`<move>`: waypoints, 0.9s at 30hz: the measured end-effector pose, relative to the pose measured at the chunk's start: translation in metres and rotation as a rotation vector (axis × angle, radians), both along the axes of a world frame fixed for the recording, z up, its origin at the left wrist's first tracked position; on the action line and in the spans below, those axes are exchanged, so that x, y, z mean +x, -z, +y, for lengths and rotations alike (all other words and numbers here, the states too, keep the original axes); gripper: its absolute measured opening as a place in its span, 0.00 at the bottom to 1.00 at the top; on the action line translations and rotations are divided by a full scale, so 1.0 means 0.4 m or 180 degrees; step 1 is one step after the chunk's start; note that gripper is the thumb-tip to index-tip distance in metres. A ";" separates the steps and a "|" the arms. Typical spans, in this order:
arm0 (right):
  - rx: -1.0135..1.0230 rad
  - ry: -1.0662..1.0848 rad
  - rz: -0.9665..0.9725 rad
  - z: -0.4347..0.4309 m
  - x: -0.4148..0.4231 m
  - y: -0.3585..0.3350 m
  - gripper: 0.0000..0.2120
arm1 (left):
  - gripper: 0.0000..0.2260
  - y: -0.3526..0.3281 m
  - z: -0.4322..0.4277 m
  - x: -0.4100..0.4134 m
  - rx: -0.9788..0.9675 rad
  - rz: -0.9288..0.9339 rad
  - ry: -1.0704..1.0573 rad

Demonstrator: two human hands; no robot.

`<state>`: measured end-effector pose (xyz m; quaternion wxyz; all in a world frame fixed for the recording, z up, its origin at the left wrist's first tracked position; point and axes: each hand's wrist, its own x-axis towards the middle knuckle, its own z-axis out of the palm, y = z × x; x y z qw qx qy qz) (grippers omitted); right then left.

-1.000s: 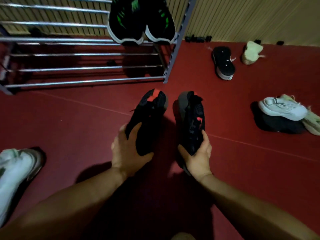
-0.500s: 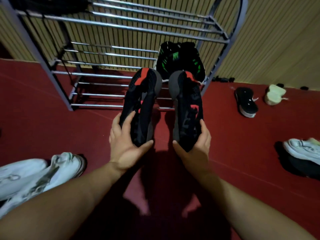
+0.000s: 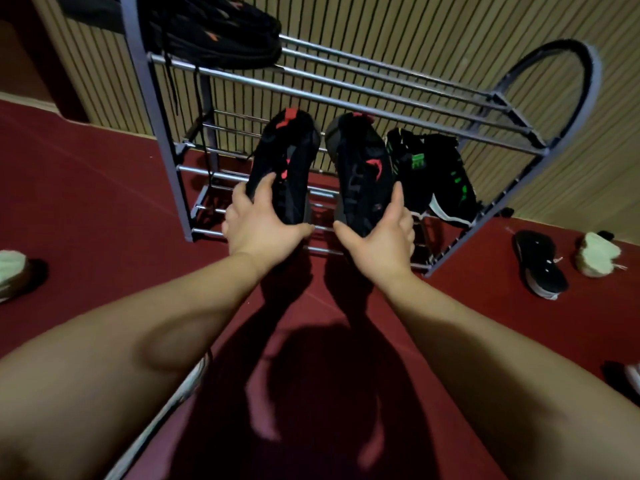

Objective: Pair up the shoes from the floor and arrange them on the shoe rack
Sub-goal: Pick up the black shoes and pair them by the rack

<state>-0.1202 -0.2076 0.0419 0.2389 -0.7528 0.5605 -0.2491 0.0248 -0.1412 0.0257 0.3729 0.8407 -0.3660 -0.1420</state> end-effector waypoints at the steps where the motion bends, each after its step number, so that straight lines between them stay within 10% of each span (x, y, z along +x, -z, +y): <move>1: 0.0065 0.0043 0.0035 -0.022 0.024 -0.003 0.51 | 0.43 0.000 -0.014 0.020 0.0074 0.0041 -0.0028; 13: 0.0747 -0.0064 0.0277 -0.271 0.213 0.015 0.47 | 0.46 -0.017 -0.234 0.194 0.0397 0.0410 0.0273; 17: 0.0976 -0.0756 -0.0029 -0.261 0.136 0.053 0.68 | 0.59 0.026 -0.159 0.259 0.0077 0.0894 0.1139; 27: 0.0710 -0.1122 -0.0034 -0.227 0.123 0.071 0.62 | 0.45 0.071 -0.108 0.326 0.0479 -0.0642 0.1721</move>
